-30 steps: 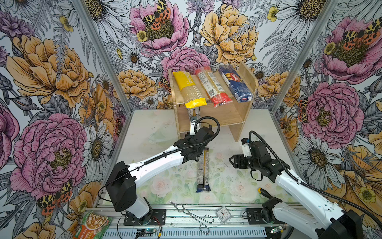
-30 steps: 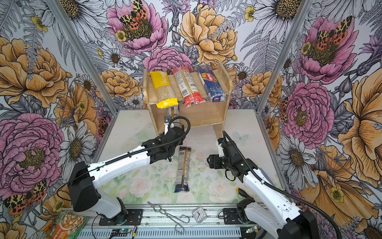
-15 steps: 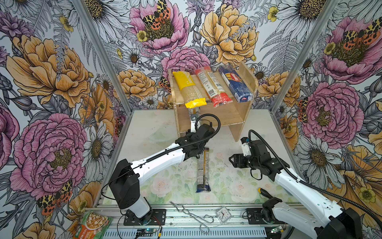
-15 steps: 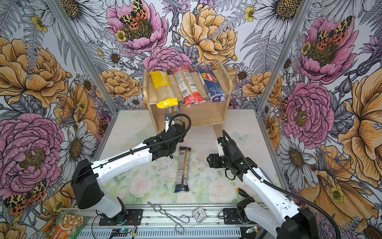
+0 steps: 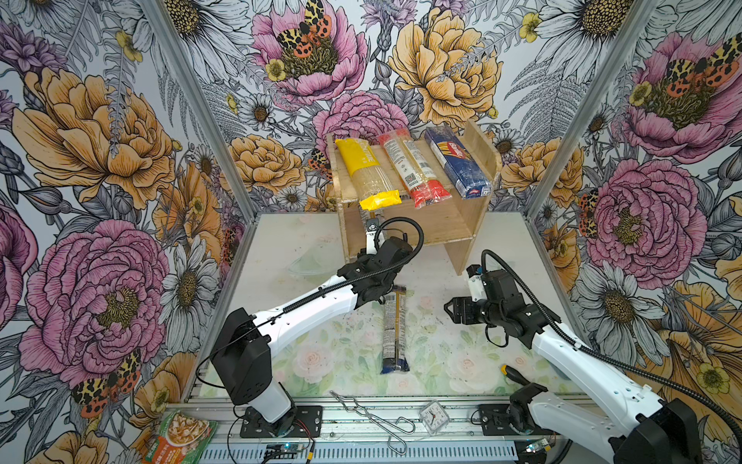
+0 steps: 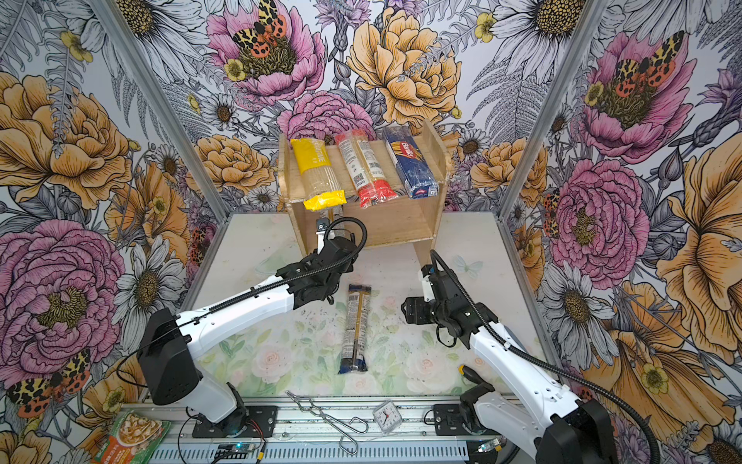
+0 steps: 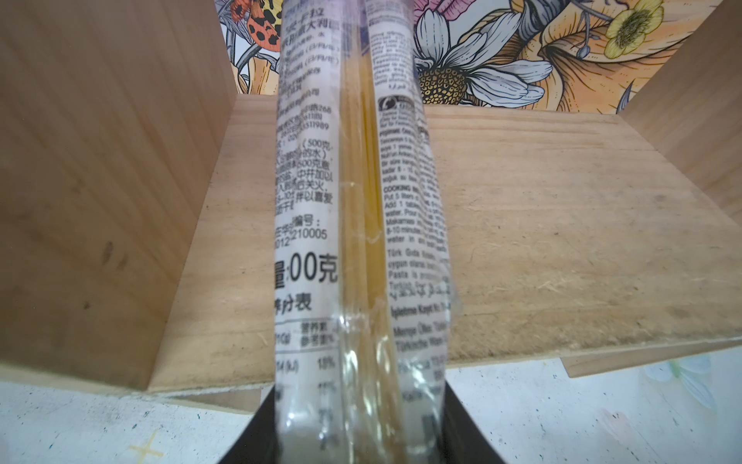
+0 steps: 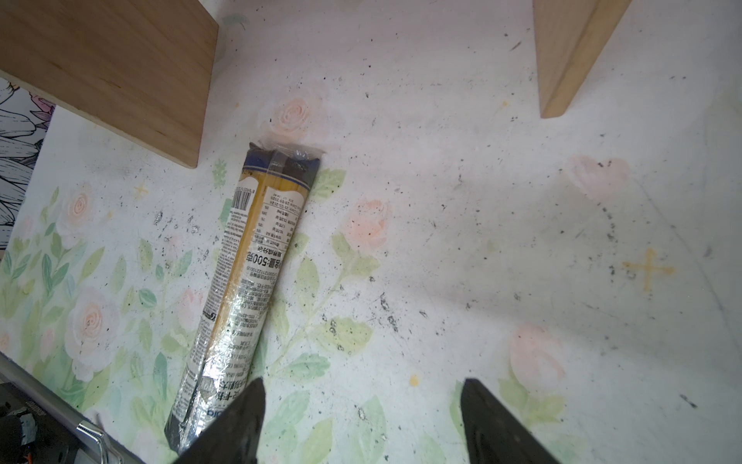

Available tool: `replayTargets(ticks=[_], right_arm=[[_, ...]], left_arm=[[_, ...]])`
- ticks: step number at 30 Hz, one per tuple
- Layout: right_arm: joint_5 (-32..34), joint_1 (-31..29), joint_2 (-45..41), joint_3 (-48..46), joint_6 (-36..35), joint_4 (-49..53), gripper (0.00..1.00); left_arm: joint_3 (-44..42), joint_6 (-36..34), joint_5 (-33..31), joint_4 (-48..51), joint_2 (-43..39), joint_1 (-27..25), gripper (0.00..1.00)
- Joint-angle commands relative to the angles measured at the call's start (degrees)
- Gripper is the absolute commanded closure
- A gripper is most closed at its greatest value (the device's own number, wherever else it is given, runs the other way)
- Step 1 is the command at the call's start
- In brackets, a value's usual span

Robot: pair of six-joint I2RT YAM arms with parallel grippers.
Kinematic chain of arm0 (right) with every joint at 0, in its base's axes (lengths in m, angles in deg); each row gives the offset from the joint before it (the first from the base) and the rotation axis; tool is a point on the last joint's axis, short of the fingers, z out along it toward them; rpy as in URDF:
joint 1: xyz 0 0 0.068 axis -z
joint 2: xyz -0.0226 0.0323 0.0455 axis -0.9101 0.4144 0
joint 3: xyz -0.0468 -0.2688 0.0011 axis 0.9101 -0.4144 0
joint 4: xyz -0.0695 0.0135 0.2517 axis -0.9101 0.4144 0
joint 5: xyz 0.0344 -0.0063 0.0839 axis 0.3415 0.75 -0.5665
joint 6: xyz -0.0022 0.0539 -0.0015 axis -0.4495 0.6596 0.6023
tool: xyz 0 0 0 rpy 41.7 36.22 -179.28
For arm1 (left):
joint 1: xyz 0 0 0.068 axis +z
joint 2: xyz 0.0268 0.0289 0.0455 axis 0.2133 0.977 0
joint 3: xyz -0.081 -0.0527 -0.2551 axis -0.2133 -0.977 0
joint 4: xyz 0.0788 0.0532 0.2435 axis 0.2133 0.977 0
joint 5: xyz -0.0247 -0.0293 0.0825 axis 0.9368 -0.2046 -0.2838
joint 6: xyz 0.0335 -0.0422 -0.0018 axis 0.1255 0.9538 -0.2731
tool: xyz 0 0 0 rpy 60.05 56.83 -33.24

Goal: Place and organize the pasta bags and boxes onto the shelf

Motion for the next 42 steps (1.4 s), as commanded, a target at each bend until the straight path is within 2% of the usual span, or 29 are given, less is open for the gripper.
replayTargets(ticks=[1,10,17,42], right_arm=[[0.26,0.46,-0.6,1.46,-0.42,-1.34,0.22],[0.2,0.46,-1.7,1.08,0.06,-1.21,0.21],[0.03,0.46,-2.27,0.69,0.77,-1.22,0.21],[-1.58,0.45,-5.99,-0.57,4.74,-1.22,0.2]], left_arm=[[0.93,-0.44,-2.42,-6.64,-1.17,0.83,0.55],[-1.04,0.19,-2.41,-6.67,-2.62,0.92,0.39],[-2.16,0.03,-1.35,-6.57,-3.64,0.92,0.32],[-10.62,-0.71,-0.5,-6.65,-13.28,-2.96,0.18]])
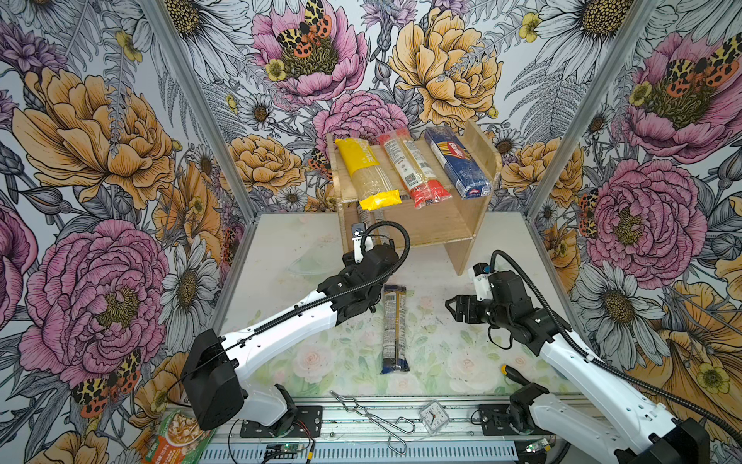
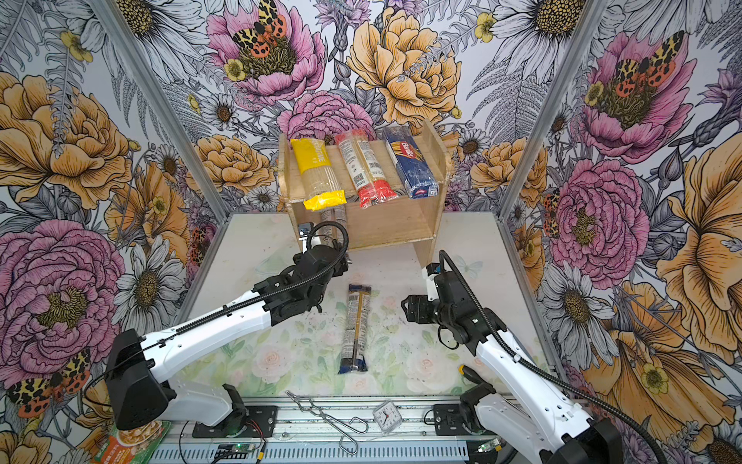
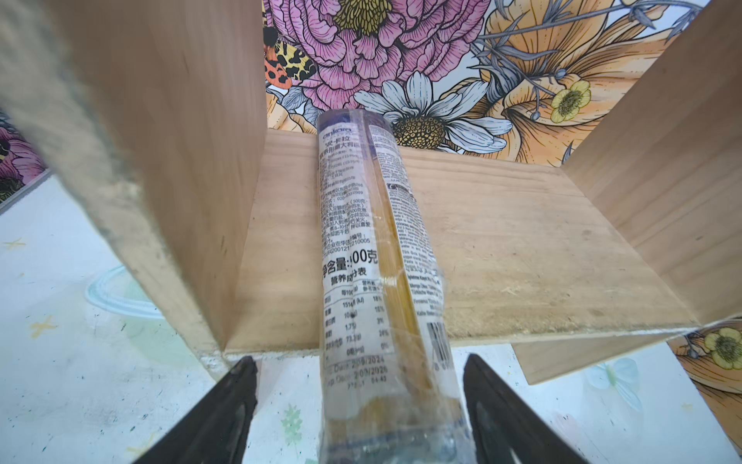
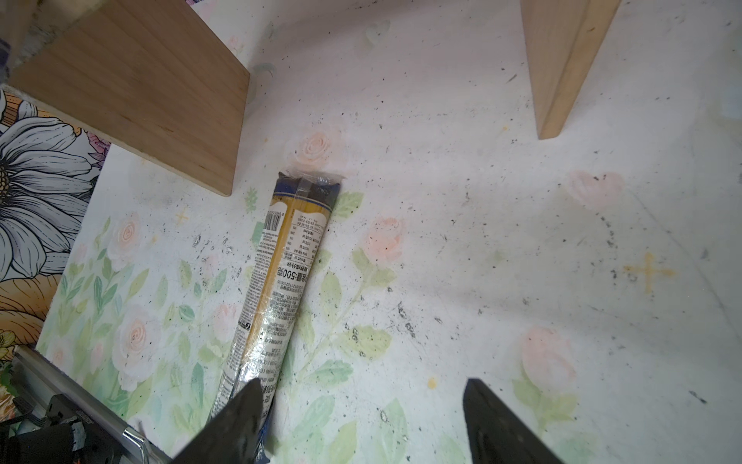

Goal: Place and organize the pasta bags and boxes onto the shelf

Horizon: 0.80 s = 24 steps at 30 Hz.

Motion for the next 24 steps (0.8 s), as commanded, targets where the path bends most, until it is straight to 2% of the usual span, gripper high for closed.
replayTargets(ticks=[1,6,14,24], right_arm=[[-0.78,0.43,-1.07,-0.49,1.24,-1.22,0.2],[-1.41,0.46,-1.43,-0.23,1.93,-1.26,0.2],[-5.11,0.33,-0.57,-0.27,3.54,-1.44,0.2],[-4.77,-2.09,-0.47,-2.13,6.64,-3.13,0.18]], left_arm=[[-1.65,-0.95,1.53,-0.72,-2.52,-0.88,0.17],[-3.09,-2.63,5.63,0.6,-5.16,-2.24,0.15],[-8.45,-5.71,4.83,0.58,-12.04,-7.12,0.1],[-18.96,0.01,5.53,1.25,-22.36,-9.07,0.07]])
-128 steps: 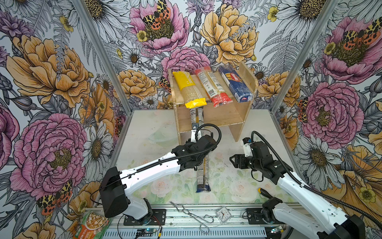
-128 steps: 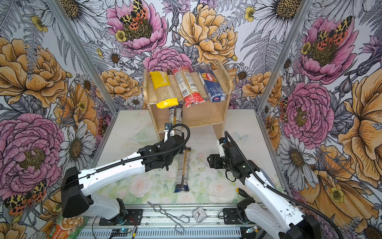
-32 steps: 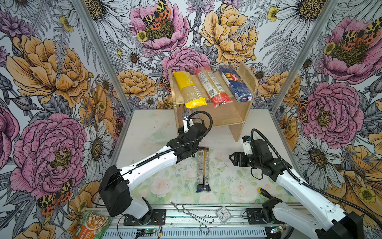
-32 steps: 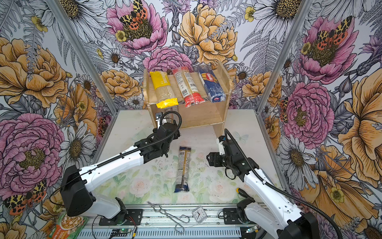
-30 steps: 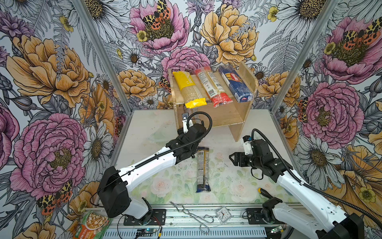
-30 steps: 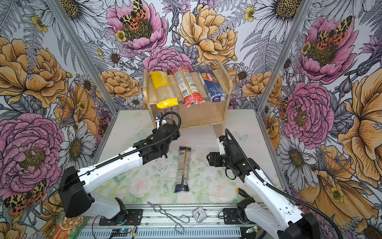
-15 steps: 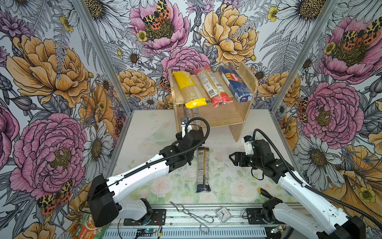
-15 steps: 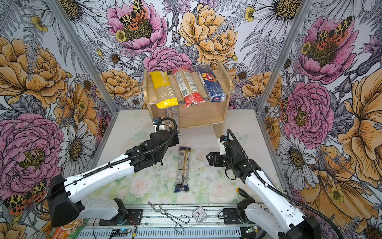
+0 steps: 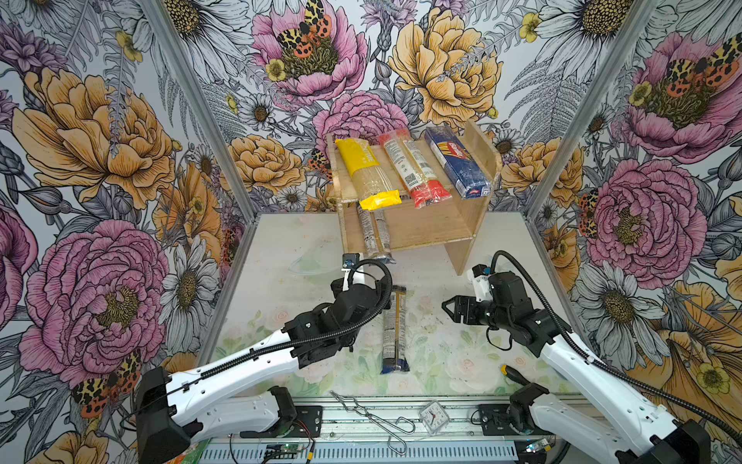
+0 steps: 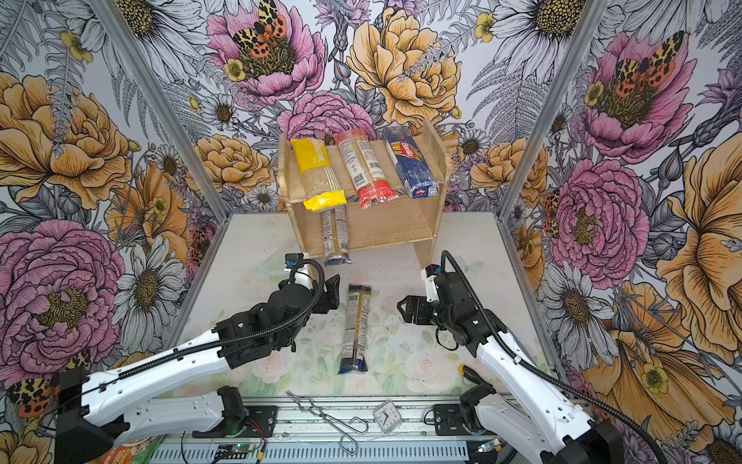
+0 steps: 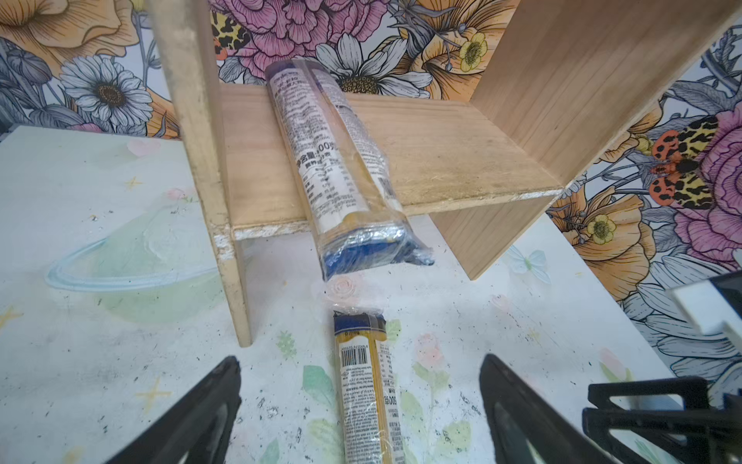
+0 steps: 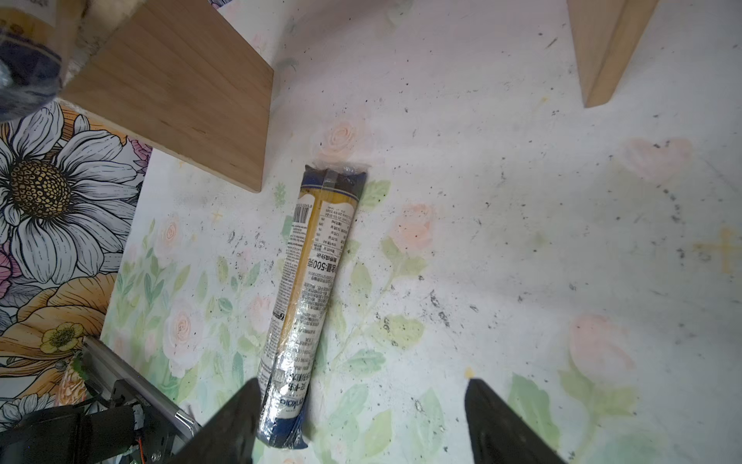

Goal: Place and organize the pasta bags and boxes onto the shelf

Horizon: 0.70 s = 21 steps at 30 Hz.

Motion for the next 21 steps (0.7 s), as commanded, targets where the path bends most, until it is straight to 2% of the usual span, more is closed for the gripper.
replayTargets(ticks=[1,11,21], right_arm=[[-0.25,-1.45,0.04,-1.46,2.18,-2.67,0.18],[2.39,-7.6,4.92,-0.5,3.64,-5.21,0.18],[4.55,-12.14,8.39,0.26,4.44,-6.89,0.17]], left_arm=[[-3.06,3.19,1.28,0.89,-3.2,-0.58,0.07],[-9.28,8.4,1.21,3.73,-9.04,-2.66,0.01],[-13.14,10.91,2.44,5.04,-11.89,-3.61,0.01]])
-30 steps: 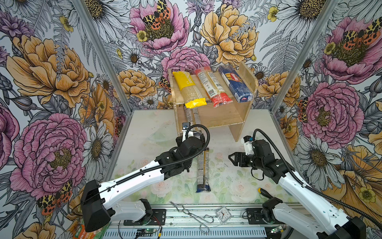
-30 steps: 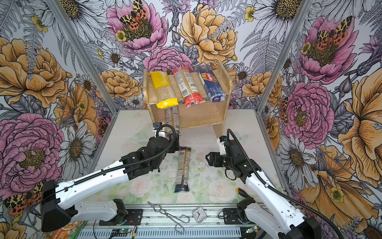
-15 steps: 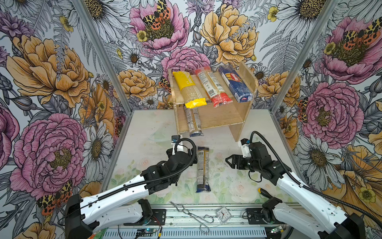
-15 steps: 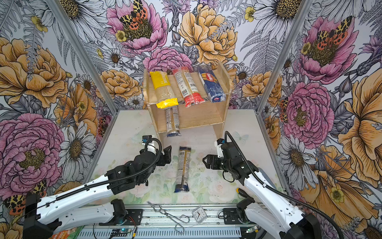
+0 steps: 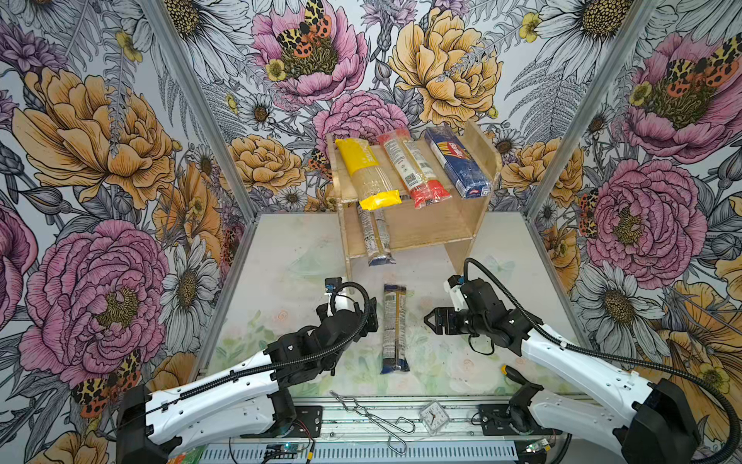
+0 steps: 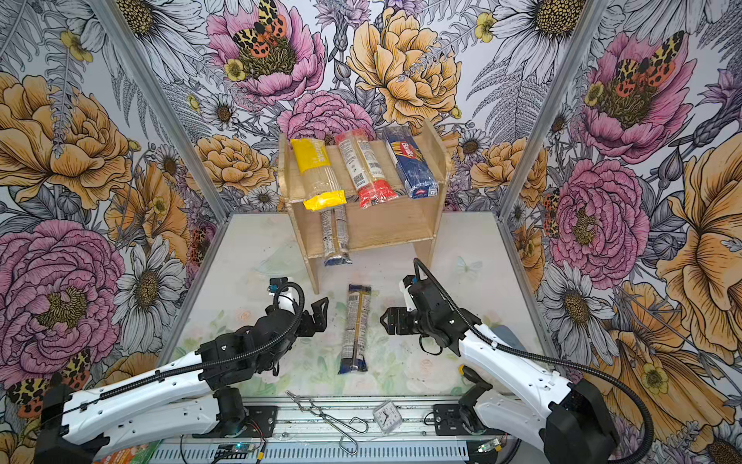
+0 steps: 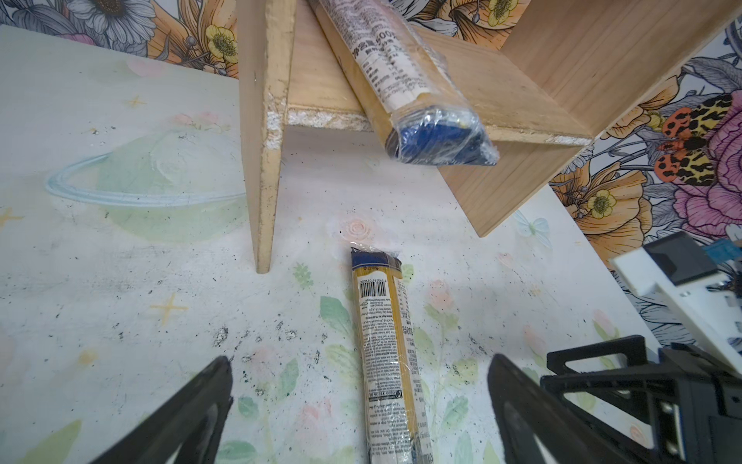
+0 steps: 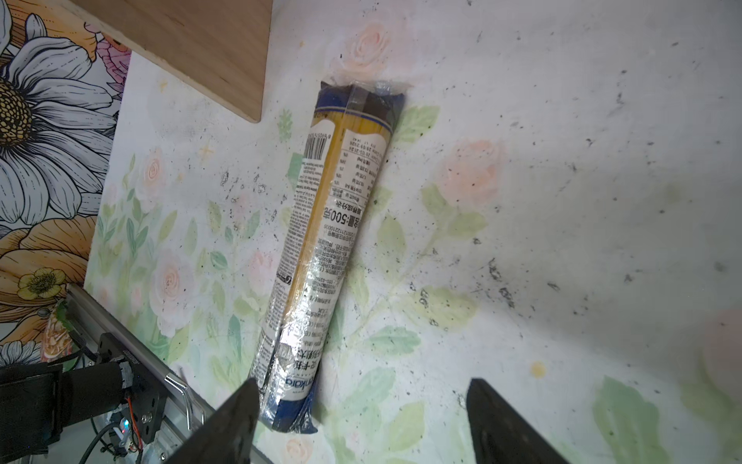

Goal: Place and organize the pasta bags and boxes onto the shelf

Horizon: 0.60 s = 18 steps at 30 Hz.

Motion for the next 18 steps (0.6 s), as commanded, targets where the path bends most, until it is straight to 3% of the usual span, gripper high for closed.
replayTargets(ticks=[1,13,18], right_arm=[[1.9,-1.31,0.53,1.81,0.83,-1.97,0.17],[0.94,-5.37,3.8,1.45,0.9,-4.79,0.17],[-0.19,-6.58,6.53,2.65,-0.12,-5.33,0.17]], left_arm=[[-2.15,1.93,1.83,0.88,-1.52,-0.56,0.01],[-9.16,2.79,7.3,0.56,-5.48,-1.05,0.01],[-13.56,0.03,8.52,-1.94,-9.55,-1.06,0.01]])
